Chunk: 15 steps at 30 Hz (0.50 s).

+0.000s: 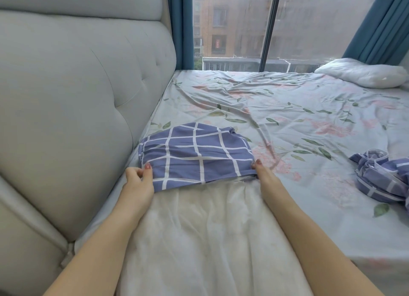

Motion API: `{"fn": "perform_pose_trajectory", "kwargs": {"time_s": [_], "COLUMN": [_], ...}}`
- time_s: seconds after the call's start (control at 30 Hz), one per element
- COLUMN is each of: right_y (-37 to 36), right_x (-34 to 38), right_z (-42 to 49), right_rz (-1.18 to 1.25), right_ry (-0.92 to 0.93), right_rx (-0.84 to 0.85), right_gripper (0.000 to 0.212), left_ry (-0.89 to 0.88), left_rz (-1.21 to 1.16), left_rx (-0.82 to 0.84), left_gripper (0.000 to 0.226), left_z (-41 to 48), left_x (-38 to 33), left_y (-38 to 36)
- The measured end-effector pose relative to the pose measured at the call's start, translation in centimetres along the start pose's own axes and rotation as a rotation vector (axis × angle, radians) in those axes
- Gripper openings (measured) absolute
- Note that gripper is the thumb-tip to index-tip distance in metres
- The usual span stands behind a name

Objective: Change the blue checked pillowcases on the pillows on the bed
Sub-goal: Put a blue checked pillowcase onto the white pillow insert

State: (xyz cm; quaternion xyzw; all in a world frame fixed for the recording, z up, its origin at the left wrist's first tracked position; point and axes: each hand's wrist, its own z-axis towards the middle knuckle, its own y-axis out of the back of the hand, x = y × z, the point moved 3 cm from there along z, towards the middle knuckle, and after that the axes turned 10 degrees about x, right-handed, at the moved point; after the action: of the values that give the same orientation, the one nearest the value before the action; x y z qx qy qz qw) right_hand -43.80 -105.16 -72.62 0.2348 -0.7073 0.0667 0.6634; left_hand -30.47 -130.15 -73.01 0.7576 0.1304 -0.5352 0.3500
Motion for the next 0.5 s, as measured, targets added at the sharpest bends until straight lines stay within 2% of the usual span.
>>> {"fn": "perform_pose_trajectory", "kwargs": {"time_s": [0.07, 0.13, 0.23, 0.3, 0.4, 0.43, 0.5], "right_y": [0.1, 0.4, 0.2, 0.0, -0.1, -0.2, 0.0], "right_x": [0.5, 0.5, -0.8, -0.9, 0.6, 1.4, 3.3], "right_z": [0.2, 0.3, 0.8, 0.6, -0.4, -0.7, -2.3], "right_rz": [0.217, 0.273, 0.179, -0.012, -0.191, -0.220, -0.275], "right_ry": [0.017, -0.012, -0.099, -0.109, 0.041, 0.130, 0.301], "right_rx": [-0.023, -0.051, 0.007, -0.017, -0.130, -0.175, -0.264], "right_gripper": [0.045, 0.056, 0.072, 0.078, 0.083, 0.070, 0.062], "left_ry": [-0.078, -0.126, -0.121, -0.087, -0.089, -0.138, -0.305], "left_rz": [-0.058, -0.131, -0.276, -0.311, -0.278, -0.245, -0.236], "left_rx": [-0.004, 0.001, 0.011, 0.019, -0.014, -0.072, -0.217], "left_gripper": [0.041, 0.043, 0.046, 0.044, 0.041, 0.042, 0.044], "left_z": [-0.4, -0.6, -0.6, -0.5, -0.3, -0.3, -1.1], "left_x": [-0.6, -1.0, -1.1, -1.1, -1.3, -1.4, -2.4], "left_y": [0.1, 0.2, 0.1, 0.0, 0.3, 0.6, 1.4]}}
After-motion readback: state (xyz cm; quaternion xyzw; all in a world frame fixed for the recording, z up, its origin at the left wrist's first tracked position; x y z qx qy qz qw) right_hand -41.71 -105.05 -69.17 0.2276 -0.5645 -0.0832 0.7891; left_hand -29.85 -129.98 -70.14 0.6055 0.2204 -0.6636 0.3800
